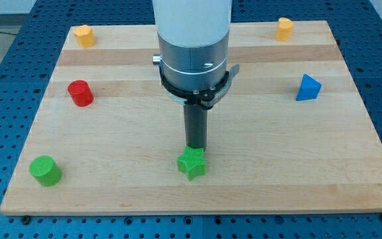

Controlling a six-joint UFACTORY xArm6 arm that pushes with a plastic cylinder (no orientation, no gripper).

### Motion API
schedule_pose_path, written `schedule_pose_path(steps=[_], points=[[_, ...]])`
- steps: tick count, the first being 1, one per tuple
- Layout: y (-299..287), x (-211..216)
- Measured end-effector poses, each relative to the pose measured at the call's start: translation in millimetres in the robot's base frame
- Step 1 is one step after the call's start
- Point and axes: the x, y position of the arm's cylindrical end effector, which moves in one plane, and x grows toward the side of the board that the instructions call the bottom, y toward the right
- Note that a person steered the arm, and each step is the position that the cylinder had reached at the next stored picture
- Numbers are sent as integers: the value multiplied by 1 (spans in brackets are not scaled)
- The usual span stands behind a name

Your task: Place the blue cube to the center of the board

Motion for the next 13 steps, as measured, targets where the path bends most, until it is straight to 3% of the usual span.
schedule_pose_path(steps=[3, 4, 7, 11, 13], points=[[-9, -4], [-26, -30], [-125, -167], [-84, -208], [-27, -176]])
